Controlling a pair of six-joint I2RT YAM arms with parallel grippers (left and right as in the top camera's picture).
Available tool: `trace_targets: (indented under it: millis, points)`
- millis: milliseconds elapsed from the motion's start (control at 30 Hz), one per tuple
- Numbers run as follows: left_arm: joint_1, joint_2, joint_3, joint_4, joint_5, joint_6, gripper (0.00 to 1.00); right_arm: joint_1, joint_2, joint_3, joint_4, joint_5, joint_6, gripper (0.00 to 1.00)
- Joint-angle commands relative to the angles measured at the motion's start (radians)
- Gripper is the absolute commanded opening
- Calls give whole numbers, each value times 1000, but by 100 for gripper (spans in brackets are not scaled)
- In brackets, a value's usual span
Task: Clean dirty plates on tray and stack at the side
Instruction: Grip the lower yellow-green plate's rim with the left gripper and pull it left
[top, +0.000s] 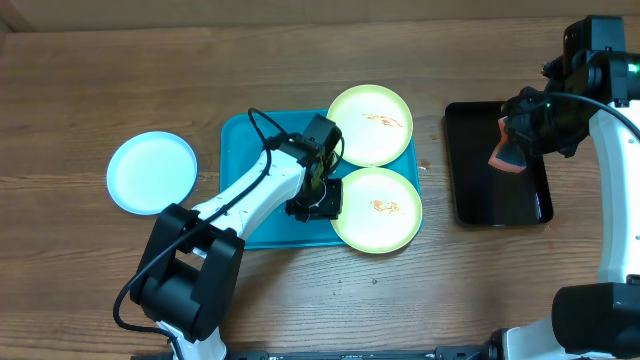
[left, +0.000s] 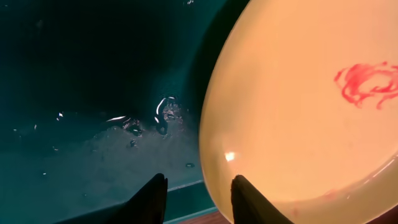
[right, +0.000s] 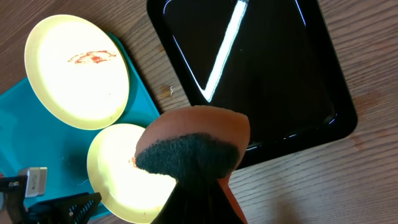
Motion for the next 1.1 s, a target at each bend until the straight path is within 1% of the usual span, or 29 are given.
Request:
trace_targets:
  millis: [0,133,233,300,400,433,633,733,800,933,1067]
  points:
    - [1,13,-5,10,1,-27,29,-2,-18,-1,4,10,-4,4]
    - [1,53,-6,16,10,-32,24,-2,-18,-1,3,18,-5,4]
    - [12,95,-6,18,66,-28,21,-2,-18,-1,0,24,-7,4]
    - [30,104,-6,17,89,-28,17,-2,-18,-2,0,26,-7,4]
    - [56,106,-6,16,107,-29,5,-2,-18,-2,0,25,-7,4]
    - [62,106,-6,15,112,-29,4,-2,-18,-2,0,25,-7,4]
    - [68,105,2,0,113,-28,4,-2,-18,-3,6,24,-7,4]
    - [77,98,29,-23,111,8,4,-2,-18,-3,14,7,-7,4]
    - [87,89,51,-53,77,48,4,-2,-18,-3,21,-12,-8,4]
    - [115,69,102,-135,-129,72,4,8,-18,-3,36,-76,-42,4]
    - [150,66,129,-147,-287,164,4,63,-15,-4,59,-108,-53,4]
